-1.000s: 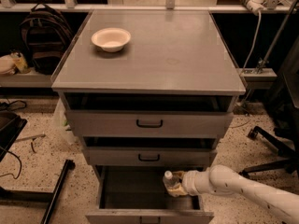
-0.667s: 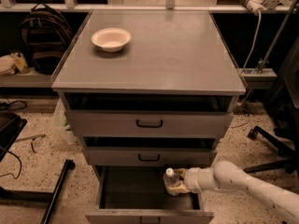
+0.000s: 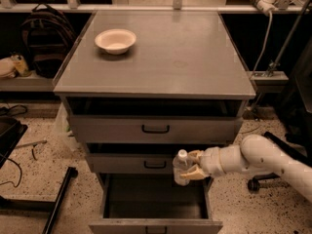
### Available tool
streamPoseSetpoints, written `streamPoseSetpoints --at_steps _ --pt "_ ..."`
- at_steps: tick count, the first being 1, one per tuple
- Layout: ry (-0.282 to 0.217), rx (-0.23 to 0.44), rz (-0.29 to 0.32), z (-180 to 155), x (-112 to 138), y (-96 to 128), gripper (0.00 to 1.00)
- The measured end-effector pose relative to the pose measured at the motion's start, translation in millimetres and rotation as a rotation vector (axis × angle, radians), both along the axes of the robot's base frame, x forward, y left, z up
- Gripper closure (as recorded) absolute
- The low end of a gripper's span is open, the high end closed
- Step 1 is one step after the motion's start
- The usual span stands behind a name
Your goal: Pick blue plastic bottle from bottom drawer and place on counter
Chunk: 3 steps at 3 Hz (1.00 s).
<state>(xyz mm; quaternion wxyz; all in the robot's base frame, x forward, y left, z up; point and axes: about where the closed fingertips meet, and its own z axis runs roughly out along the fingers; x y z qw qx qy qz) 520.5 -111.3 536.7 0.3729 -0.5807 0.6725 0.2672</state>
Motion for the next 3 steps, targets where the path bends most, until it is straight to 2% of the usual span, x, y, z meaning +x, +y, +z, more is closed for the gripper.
streamPoseSetpoints --at_steps 1,2,3 --pt "-0.001 -0.059 0.013 81.2 -8.5 23.4 1.0" --pt "-0.046 -0.1 -0.004 116.7 -4.1 20.3 1.0" --pt "-0.046 -0.1 -0.005 117.1 -4.0 20.3 1.0"
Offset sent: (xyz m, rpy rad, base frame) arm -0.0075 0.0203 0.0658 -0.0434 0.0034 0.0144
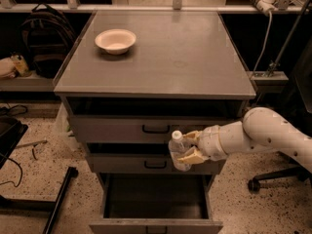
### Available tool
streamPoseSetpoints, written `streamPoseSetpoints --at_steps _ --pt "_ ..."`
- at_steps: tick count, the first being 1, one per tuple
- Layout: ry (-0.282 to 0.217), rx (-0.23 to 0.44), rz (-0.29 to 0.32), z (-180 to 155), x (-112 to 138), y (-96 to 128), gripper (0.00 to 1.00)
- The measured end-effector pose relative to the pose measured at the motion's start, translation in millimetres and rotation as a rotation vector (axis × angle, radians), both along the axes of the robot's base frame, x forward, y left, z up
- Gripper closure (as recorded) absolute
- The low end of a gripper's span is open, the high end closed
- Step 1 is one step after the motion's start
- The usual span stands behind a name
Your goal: Pick blue plastic bottle from bottom drawer and place on counter
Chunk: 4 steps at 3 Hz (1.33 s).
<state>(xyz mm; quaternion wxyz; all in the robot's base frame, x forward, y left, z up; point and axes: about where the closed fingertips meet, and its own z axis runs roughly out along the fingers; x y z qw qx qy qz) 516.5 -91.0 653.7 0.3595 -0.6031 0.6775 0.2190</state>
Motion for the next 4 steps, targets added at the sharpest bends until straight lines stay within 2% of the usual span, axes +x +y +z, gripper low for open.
streamPoseSetpoints --at_steps 1,2,3,4 --pt "0.028 0.053 -0.042 51.3 4.1 3.3 1.0" --pt "0.052 0.006 -0.049 131.6 4.1 19.3 1.0" --pt "-0.007 -0.14 -0.058 241.6 2.0 48.4 1.0" --pt "-0.024 -0.163 -0.051 284.4 -12.3 75.7 1.0"
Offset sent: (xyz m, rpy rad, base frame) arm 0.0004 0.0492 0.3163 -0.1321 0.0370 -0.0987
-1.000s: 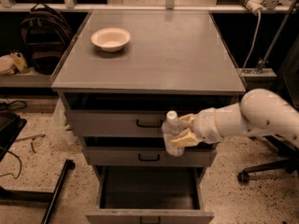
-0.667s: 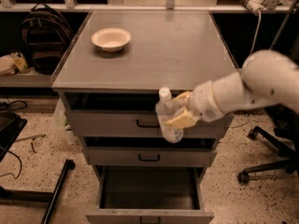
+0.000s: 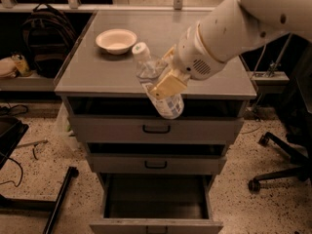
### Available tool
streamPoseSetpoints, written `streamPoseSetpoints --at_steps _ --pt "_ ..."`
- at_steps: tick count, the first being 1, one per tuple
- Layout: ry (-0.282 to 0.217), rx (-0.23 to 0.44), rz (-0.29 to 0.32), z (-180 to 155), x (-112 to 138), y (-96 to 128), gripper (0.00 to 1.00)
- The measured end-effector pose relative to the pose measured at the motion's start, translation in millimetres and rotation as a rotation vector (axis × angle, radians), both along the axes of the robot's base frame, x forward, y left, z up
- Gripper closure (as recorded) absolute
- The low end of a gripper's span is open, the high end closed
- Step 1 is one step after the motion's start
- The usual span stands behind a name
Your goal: Pick blue plastic bottle from bottom drawer and place on counter
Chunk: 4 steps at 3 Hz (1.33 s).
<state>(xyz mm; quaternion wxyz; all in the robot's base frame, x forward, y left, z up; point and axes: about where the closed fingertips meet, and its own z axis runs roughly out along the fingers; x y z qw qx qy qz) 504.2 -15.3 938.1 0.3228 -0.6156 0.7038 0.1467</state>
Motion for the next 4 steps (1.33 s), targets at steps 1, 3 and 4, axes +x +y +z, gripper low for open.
streamPoseSetpoints --at_steps 1,3,4 --pt "0.002 0.0 0.0 -1.0 -0.5 0.2 1.0" --pt "0.045 0.069 -0.048 -5.3 31.7 -14.2 1.0" --pt "0.037 0.13 -0.116 12.7 83.4 -40.4 1.0"
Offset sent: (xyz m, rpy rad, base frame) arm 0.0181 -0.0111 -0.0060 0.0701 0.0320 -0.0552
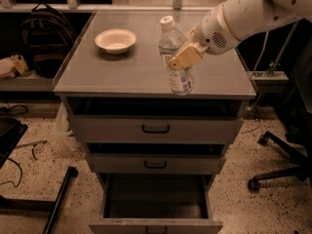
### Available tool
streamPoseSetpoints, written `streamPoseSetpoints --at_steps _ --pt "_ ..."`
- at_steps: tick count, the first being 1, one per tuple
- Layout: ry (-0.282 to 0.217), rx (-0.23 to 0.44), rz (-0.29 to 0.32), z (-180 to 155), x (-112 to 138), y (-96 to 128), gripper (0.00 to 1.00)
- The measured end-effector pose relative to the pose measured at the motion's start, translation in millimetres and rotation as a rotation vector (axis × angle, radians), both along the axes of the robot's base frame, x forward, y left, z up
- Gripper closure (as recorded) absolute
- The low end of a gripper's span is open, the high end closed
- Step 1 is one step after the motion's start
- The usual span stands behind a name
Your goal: Pick blue plastic bottle from bottom drawer and place on counter
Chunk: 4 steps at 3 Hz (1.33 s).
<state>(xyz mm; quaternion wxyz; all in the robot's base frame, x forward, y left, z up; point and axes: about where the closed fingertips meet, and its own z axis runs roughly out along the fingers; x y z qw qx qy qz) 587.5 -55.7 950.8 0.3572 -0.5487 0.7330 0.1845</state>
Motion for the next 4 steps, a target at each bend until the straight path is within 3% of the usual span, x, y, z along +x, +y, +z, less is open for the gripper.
streamPoseSetpoints --at_steps 1,4 --pt "-0.004 0.002 0.003 -0.8 1.9 2.6 1.0" --pt "-0.141 0.061 -0.027 9.3 75.3 10.3 1.0"
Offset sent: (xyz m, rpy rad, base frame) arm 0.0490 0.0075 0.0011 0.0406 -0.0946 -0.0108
